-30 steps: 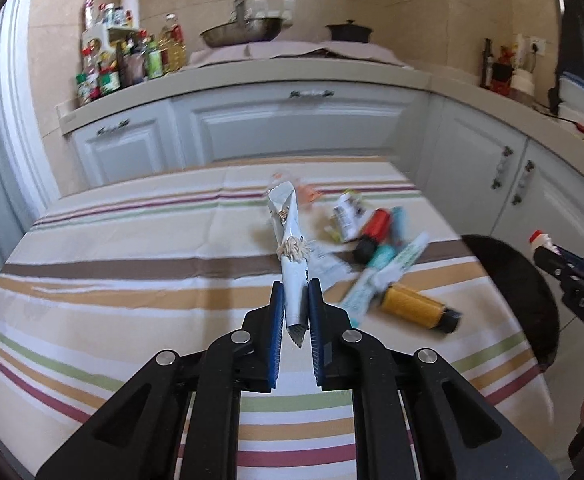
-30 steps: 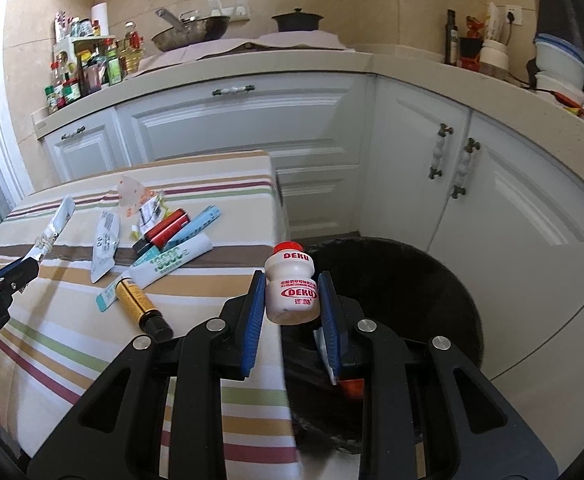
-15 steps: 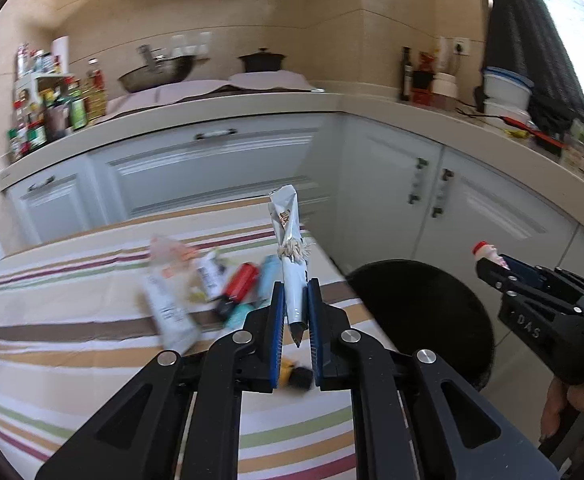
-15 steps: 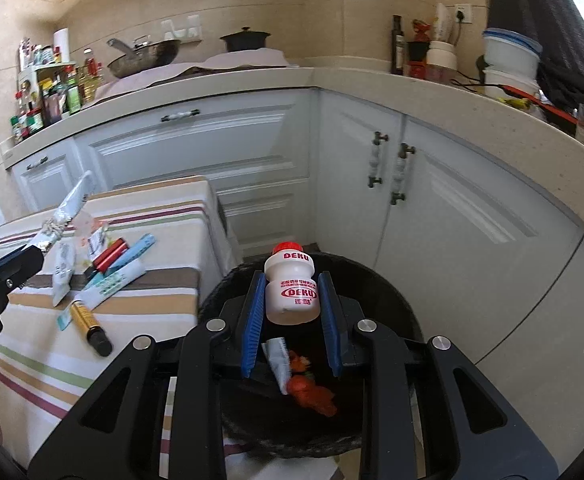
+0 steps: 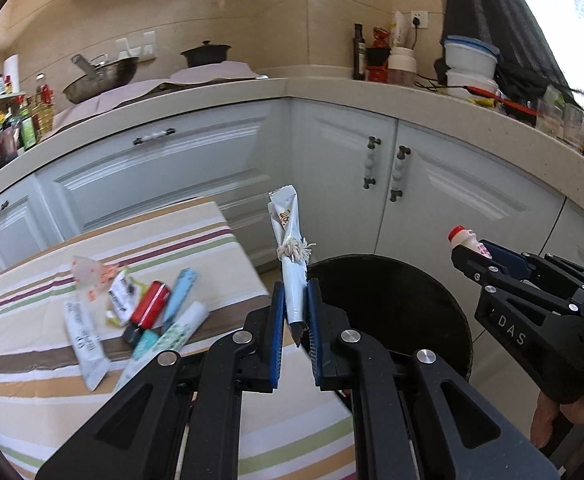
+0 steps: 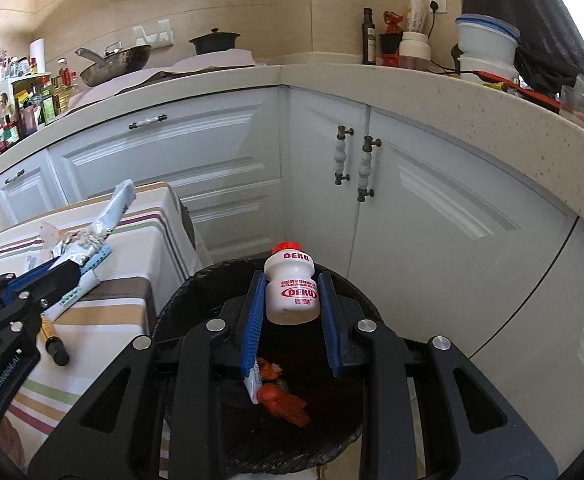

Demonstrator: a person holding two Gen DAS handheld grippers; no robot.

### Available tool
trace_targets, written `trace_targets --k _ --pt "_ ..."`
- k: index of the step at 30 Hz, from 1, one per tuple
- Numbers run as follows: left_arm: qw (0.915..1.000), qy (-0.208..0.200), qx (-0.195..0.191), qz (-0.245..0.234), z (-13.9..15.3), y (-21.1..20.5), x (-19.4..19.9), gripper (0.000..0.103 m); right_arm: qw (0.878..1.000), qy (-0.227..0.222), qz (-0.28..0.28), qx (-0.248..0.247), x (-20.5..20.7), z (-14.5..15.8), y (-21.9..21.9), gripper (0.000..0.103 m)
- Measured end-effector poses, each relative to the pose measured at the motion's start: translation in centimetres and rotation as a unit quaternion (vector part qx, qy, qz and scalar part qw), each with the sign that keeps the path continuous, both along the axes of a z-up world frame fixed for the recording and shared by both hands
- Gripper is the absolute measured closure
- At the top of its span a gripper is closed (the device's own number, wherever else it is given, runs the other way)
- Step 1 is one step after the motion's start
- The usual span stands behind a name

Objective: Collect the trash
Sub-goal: 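Open both grippers over the bin to drop the DEKU bottle and white tube, then return the right gripper to the table and grasp the gold black-capped bottle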

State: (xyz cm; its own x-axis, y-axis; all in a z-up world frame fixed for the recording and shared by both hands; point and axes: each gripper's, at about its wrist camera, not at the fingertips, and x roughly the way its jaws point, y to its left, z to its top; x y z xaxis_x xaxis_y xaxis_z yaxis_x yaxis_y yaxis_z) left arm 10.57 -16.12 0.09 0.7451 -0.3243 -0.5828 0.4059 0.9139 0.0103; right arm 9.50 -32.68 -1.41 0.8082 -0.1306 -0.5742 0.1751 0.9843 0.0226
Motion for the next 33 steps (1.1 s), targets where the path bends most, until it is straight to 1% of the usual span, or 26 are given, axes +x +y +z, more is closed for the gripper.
trace_targets --k 6,7,8,9,10,11,12,15,17,19,22,27,33 --pt "0.9997 0.006 0.013 -0.02 -1.0 -2.0 0.9 0.09 1.0 0.005 -0.004 0.008 1.0 -0.9 -1.2 0.077" --pt "0.9996 0.009 0.016 -0.024 -1.2 -2.3 1.1 0.09 1.0 0.003 -0.007 0.009 1.1 -1.0 -1.3 0.076" --pt "0.9995 0.012 0.016 -0.024 -1.5 -2.4 1.3 0.089 1.0 0.002 -0.011 0.011 1.2 -1.1 -1.5 0.072" --pt "0.9995 0.015 0.016 -0.024 -1.6 -2.5 1.5 0.087 1.0 0.003 -0.012 0.012 1.3 -1.2 -1.6 0.07" --pt "0.9994 0.019 0.015 -0.024 -1.8 -2.6 1.6 0.082 1.0 0.003 -0.016 0.014 1.3 -1.3 -1.9 0.067" --pt "0.9994 0.02 0.015 -0.023 -1.9 -2.6 1.7 0.079 1.0 0.002 -0.019 0.015 1.3 -1.2 -1.9 0.067" --pt "0.9994 0.021 0.014 -0.022 -1.9 -2.6 1.8 0.074 1.0 0.002 -0.02 0.017 1.3 -1.2 -2.1 0.067" --pt "0.9997 0.016 0.007 -0.014 -1.5 -2.0 1.6 0.067 1.0 0.001 -0.021 0.018 1.2 -1.2 -2.0 0.067" --pt "0.9999 0.014 0.001 -0.007 -1.0 -1.4 1.5 0.064 1.0 0.002 -0.019 0.017 1.0 -1.1 -1.7 0.067" --pt "0.9999 0.011 -0.003 0.001 -0.6 -0.7 1.2 0.059 1.0 0.001 -0.011 0.02 0.8 -0.9 -1.1 0.067" --pt "0.9998 0.006 -0.004 0.02 -0.1 1.3 0.5 0.054 1.0 0.0 0.007 0.023 0.7 -0.5 0.2 0.067" --pt "0.998 0.011 0.0 0.062 0.0 4.9 -0.5 0.052 0.998 0.006 0.056 0.026 0.5 -0.4 3.9 0.067" --pt "0.9928 0.021 0.011 0.117 -0.5 9.9 -1.5 0.05 0.993 0.015 0.113 0.026 0.2 -0.5 8.6 0.067"
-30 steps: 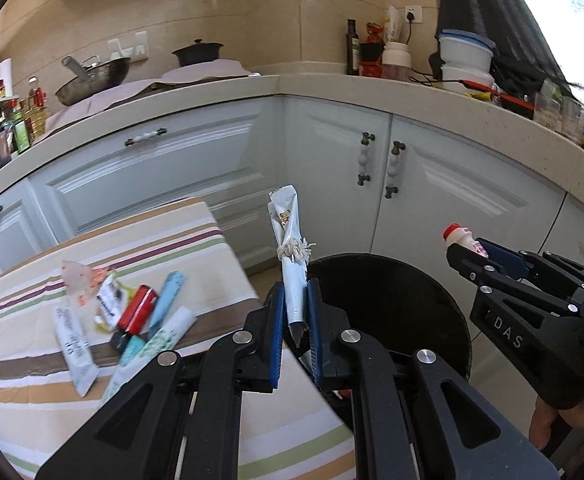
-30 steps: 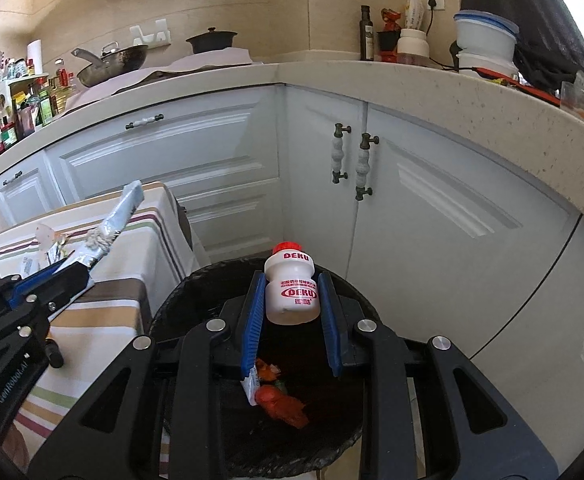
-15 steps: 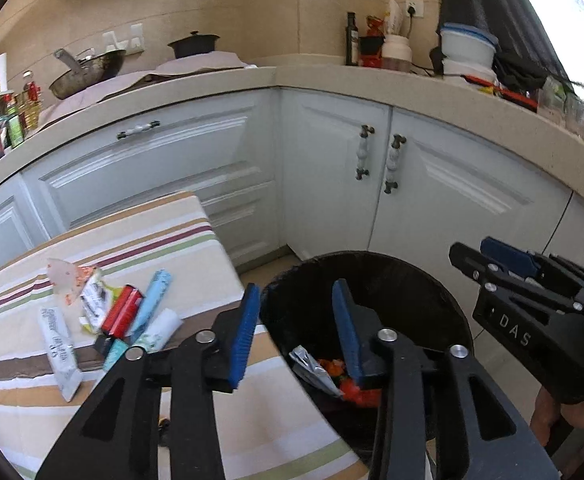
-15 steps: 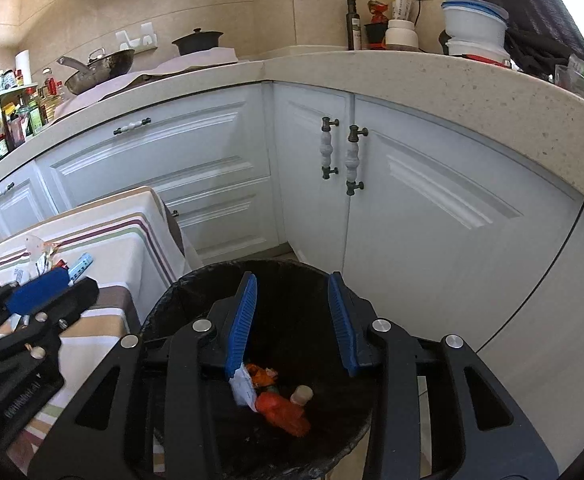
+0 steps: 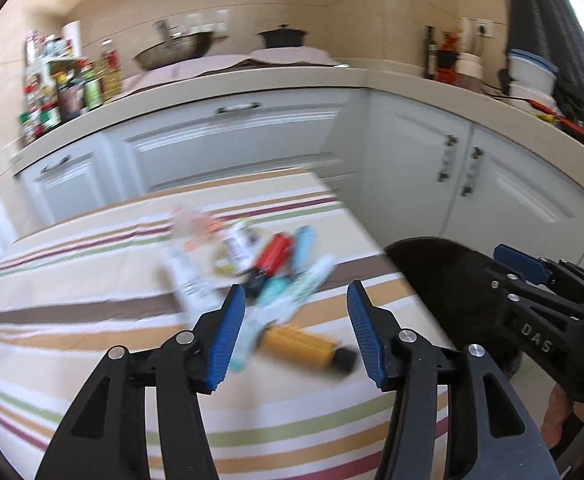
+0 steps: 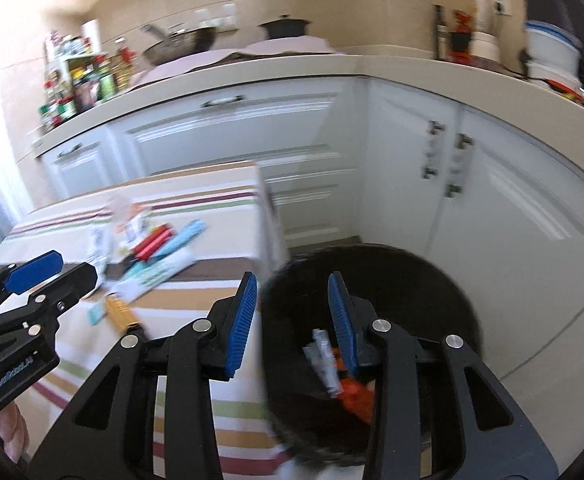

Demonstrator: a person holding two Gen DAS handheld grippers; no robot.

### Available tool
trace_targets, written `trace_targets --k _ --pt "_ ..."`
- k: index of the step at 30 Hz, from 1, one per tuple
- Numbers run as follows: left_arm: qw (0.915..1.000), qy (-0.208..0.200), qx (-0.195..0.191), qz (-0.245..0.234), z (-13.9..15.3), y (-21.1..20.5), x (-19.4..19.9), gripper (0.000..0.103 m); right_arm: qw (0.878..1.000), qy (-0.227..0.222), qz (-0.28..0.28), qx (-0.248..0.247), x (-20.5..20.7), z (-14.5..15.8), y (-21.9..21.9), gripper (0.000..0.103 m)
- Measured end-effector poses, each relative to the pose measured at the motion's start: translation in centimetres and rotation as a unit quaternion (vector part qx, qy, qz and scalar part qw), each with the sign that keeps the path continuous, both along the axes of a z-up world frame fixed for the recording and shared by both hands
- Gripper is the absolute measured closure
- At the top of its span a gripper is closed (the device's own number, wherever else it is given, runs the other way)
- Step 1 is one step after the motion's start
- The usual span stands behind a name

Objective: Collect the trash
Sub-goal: 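Return the right gripper to the table and grasp the gold black-capped bottle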

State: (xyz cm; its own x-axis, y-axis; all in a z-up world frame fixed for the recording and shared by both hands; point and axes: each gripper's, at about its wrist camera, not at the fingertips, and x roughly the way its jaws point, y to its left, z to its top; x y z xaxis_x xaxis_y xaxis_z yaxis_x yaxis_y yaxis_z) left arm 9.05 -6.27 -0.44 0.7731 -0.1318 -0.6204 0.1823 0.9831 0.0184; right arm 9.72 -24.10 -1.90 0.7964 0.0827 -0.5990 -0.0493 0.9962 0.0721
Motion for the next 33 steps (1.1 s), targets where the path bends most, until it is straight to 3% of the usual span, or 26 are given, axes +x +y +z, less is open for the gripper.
trace_targets --k 14,24,33 --pt "0.9945 0.024 0.001 0.102 -1.6 9.2 -1.3 0.049 0.994 0.034 0.098 -0.018 0.1 -1.2 8.6 0.067" --pt "0.9892 0.043 -0.006 0.14 -3.0 13.2 -1.3 0.049 0.988 0.068 0.135 -0.032 1.1 -2.7 12.0 0.067" --pt "0.9883 0.047 -0.013 0.145 -3.2 14.0 -1.2 0.048 0.983 0.1 0.145 -0.042 2.3 -3.8 13.1 0.066"
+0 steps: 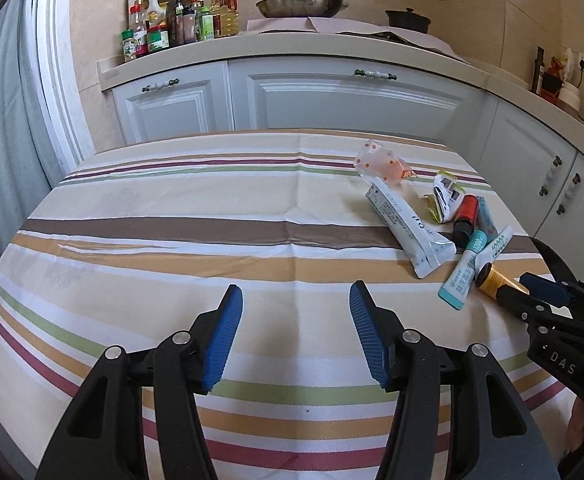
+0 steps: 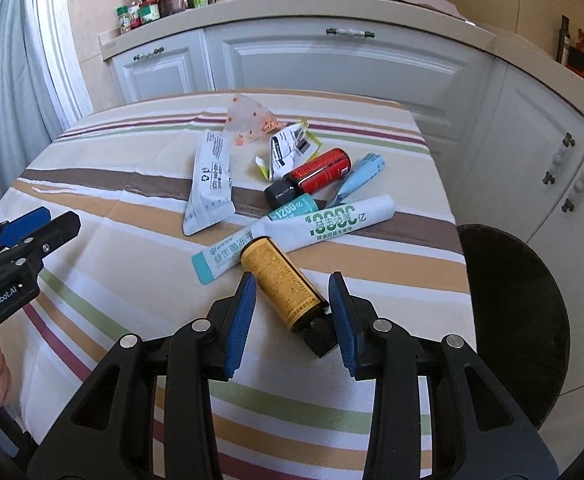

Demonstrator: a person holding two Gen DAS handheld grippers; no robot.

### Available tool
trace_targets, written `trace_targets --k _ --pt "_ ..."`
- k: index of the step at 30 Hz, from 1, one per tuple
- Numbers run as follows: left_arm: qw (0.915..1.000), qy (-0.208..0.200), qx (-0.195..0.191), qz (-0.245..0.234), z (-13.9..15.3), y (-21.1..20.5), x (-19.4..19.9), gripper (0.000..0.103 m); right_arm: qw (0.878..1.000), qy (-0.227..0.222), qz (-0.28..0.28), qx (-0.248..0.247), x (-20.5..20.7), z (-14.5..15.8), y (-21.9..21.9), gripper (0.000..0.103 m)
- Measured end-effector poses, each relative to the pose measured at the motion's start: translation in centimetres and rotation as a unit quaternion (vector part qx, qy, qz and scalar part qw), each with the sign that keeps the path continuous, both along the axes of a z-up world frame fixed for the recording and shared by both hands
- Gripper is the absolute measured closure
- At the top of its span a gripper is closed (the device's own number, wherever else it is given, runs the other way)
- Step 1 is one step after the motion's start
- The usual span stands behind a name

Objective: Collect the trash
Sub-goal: 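Return the right gripper to the table and grasp the gold black-capped bottle, then lift the gold bottle with the right gripper while the left gripper grasps the white toothpaste tube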

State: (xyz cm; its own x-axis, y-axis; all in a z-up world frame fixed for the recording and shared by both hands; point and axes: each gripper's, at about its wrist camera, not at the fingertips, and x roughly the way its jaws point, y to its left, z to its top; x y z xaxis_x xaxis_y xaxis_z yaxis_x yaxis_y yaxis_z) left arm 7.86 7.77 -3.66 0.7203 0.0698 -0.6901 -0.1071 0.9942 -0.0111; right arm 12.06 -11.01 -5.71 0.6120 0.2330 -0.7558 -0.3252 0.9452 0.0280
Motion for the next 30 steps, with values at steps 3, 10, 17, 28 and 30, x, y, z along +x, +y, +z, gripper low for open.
trace_targets --k 3,10,17,28,30 --pt "1.0 0.003 -0.003 0.001 -0.1 0.1 0.2 0.048 1.0 0.007 0.004 -0.002 0.2 -0.2 0.2 0.066" --pt "1.0 0.006 -0.003 -0.001 -0.2 0.2 0.4 0.047 1.0 0.011 0.013 -0.011 0.0 -0.4 0.6 0.076" --pt "0.9999 0.008 -0.003 -0.01 -0.3 -0.4 0.5 0.047 1.0 0.007 0.011 -0.008 -0.4 -0.3 0.4 0.078" --pt "0.9992 0.002 -0.01 -0.038 0.1 -2.7 1.4 0.047 0.999 -0.03 -0.022 0.012 -0.4 1.6 -1.6 0.078" --pt "0.999 0.001 -0.011 -0.043 0.1 -3.2 1.9 0.047 0.999 -0.035 -0.031 0.013 0.0 1.8 -2.2 0.078"
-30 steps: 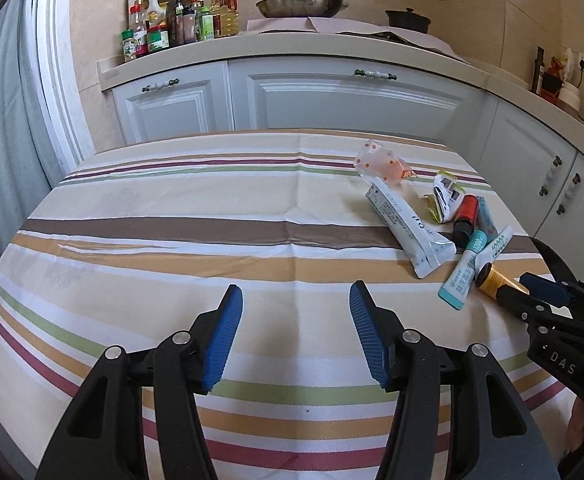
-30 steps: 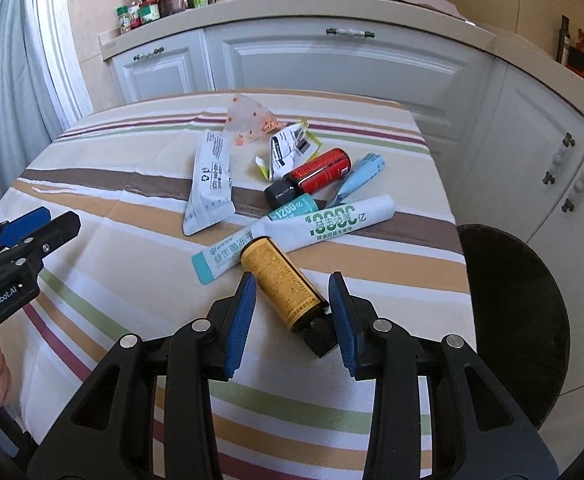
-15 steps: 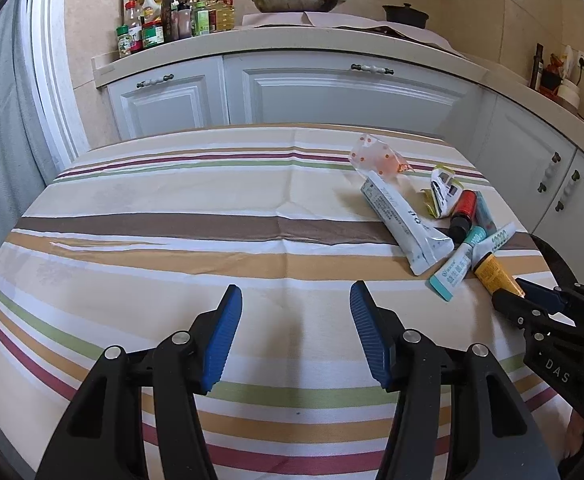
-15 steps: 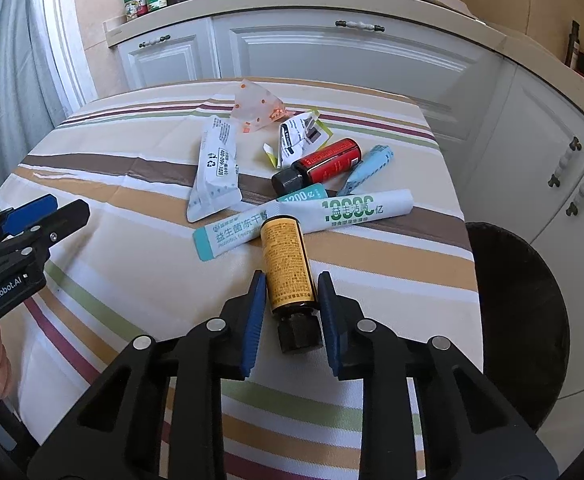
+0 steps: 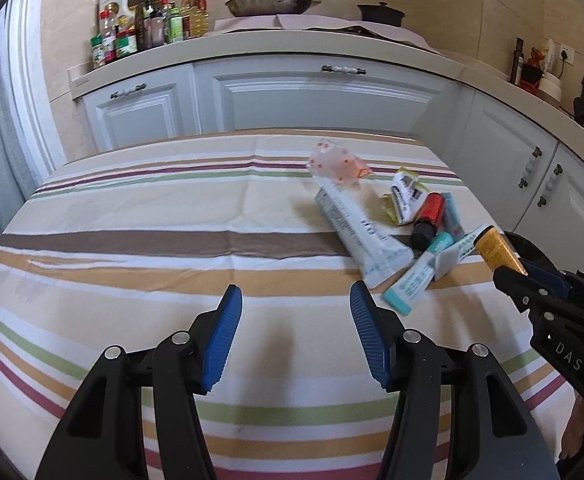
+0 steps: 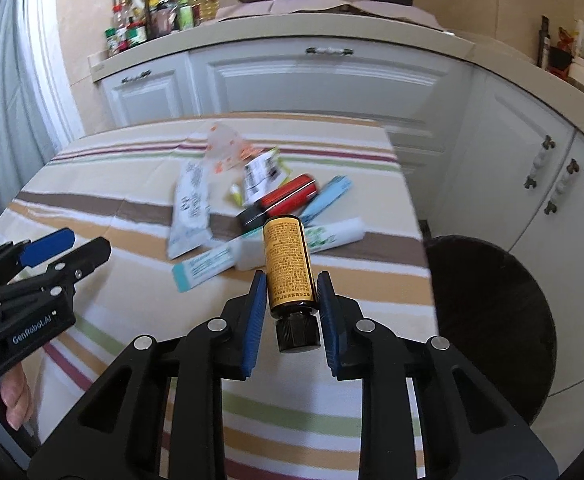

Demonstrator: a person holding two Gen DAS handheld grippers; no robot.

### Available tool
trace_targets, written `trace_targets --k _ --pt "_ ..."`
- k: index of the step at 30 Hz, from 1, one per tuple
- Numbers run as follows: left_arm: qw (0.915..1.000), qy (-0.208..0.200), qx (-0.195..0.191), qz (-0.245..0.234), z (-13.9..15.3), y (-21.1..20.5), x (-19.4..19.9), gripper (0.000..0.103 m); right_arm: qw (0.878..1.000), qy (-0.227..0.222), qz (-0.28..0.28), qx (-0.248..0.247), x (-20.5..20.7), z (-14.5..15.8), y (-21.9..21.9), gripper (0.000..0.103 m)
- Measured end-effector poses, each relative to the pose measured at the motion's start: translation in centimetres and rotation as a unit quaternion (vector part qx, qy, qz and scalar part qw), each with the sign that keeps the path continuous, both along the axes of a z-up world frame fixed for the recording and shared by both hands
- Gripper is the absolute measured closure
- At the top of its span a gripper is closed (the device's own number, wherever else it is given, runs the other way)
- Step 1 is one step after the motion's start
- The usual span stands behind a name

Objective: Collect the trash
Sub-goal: 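Lift the gold bottle with the right gripper while the left gripper grasps the white toothpaste tube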

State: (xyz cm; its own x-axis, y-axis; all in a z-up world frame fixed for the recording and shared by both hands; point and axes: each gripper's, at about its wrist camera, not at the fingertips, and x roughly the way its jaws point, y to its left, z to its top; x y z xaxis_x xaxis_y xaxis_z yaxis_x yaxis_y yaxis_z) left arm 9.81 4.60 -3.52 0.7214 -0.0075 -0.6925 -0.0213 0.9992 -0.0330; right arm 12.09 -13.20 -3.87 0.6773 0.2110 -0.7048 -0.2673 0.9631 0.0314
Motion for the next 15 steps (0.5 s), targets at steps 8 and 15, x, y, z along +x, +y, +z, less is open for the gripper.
trace_targets --k 8,15 --pt "0.9999 -0.002 -0.002 -0.011 0.3 -1.8 2.2 0.047 0.999 -0.017 -0.034 0.004 2.0 0.6 -2.5 0.078" --pt "0.9998 0.008 0.002 -0.018 -0.3 -3.4 4.4 0.047 0.998 -0.024 -0.053 0.01 3.6 0.8 -4.6 0.078"
